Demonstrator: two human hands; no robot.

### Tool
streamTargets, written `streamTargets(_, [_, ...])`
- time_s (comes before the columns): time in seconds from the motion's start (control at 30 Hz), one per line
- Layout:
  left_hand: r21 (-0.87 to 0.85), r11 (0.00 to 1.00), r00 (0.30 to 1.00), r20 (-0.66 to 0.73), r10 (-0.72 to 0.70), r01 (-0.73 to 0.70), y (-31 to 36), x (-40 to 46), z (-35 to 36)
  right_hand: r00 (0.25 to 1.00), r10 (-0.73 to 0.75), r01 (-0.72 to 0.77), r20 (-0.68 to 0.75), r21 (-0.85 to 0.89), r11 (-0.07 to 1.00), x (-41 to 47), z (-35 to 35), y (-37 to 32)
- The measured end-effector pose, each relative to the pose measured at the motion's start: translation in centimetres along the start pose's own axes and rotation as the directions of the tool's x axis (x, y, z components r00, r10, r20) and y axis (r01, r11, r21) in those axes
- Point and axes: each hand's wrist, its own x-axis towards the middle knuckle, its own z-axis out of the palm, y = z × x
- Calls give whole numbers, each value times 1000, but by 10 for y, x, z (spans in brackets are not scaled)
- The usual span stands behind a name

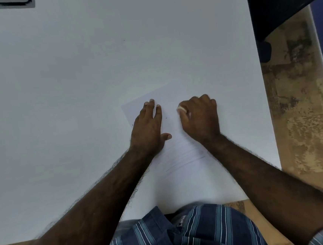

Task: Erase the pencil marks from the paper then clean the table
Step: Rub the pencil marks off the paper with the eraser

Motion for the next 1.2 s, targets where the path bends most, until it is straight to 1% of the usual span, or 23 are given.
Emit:
streamTargets(0.03, [2, 1000, 1000, -1, -2, 2, 0, -1, 0, 998, 56, -56, -26, 12, 998, 3, 0, 1])
streamTargets(0.07, [1, 1000, 1000, -1, -2, 2, 0, -1, 0, 996, 78, -77, -34, 25, 997, 3, 0, -3])
streamTargets(0.1, [-1, 1000, 1000, -2, 1, -1, -1, -1, 1, 998, 63, -62, -22, 40, 997, -1, 1, -10])
streamTargets(0.2, [-20, 1000, 1000, -15, 7, -8, -2, 0, 2, 985, -139, 134, 101, 55, 989, -25, 2, -33])
streamTargets(0.23, [-29, 1000, 1000, -18, 7, -8, -2, 0, 2, 971, -203, 199, 127, 44, 979, -30, 1, -34])
streamTargets(0.27, [-32, 999, 1000, -19, 7, -7, -2, 0, 3, 964, -232, 230, 127, 31, 973, -28, -1, -32])
streamTargets(0.33, [-22, 1000, 1000, -9, 5, -5, -3, 0, 3, 982, -171, 172, 77, -10, 985, -15, -1, -21])
streamTargets(0.43, [-15, 1000, 1000, -1, 2, -2, -2, 1, 2, 999, 35, -35, -12, -20, 999, 9, -3, -5])
streamTargets(0.47, [-16, 1000, 1000, 0, 1, -1, -2, 0, 2, 997, 70, -70, -22, -5, 998, 11, -3, -6])
streamTargets(0.53, [-27, 1000, 1000, -9, 2, -3, -3, 0, 3, 999, 37, -37, -4, 16, 999, 3, 0, -18])
streamTargets(0.63, [-61, 998, 999, -32, 9, -11, -5, -1, 4, 982, -158, 153, 101, 49, 987, -21, 2, -34])
streamTargets(0.67, [-67, 998, 999, -33, 11, -13, -5, -1, 4, 973, -197, 193, 116, 45, 980, -22, 1, -33])
streamTargets(0.7, [-71, 997, 999, -35, 13, -16, -5, -1, 5, 974, -194, 191, 114, 39, 981, -19, 1, -30])
streamTargets(0.73, [-75, 997, 999, -39, 14, -17, -6, -1, 5, 984, -152, 150, 97, 27, 988, -12, 0, -26])
streamTargets(0.83, [-76, 997, 999, -40, 15, -18, -7, 0, 6, 997, 71, -71, 9, 10, 997, 11, -4, -12])
streamTargets(0.87, [-76, 997, 999, -34, 15, -17, -8, -1, 7, 992, 125, -125, -6, 19, 992, 14, -5, -12])
streamTargets(0.9, [-79, 997, 999, -33, 14, -17, -7, -1, 7, 990, 141, -141, -11, 27, 990, 14, -5, -16])
streamTargets(0.93, [-84, 996, 999, -39, 14, -17, -7, -1, 8, 993, 117, -117, -3, 32, 993, 9, -4, -23])
streamTargets(0.97, [-89, 996, 999, -52, 15, -20, -7, -2, 9, 998, 57, -58, 28, 42, 997, 2, -2, -31])
streamTargets(1.07, [-117, 992, 994, -105, 26, -38, -8, -2, 10, 969, -205, 199, 135, 60, 978, -24, 3, -44])
streamTargets(1.1, [-116, 992, 995, -100, 27, -38, -8, -1, 10, 962, -239, 233, 133, 59, 971, -23, 2, -41])
streamTargets(1.13, [-106, 994, 996, -86, 26, -35, -8, -1, 10, 968, -224, 220, 111, 50, 974, -17, 3, -35])
streamTargets(1.2, [-88, 995, 997, -69, 29, -35, -8, 0, 9, 995, -91, 89, 40, 30, 996, 1, 1, -22])
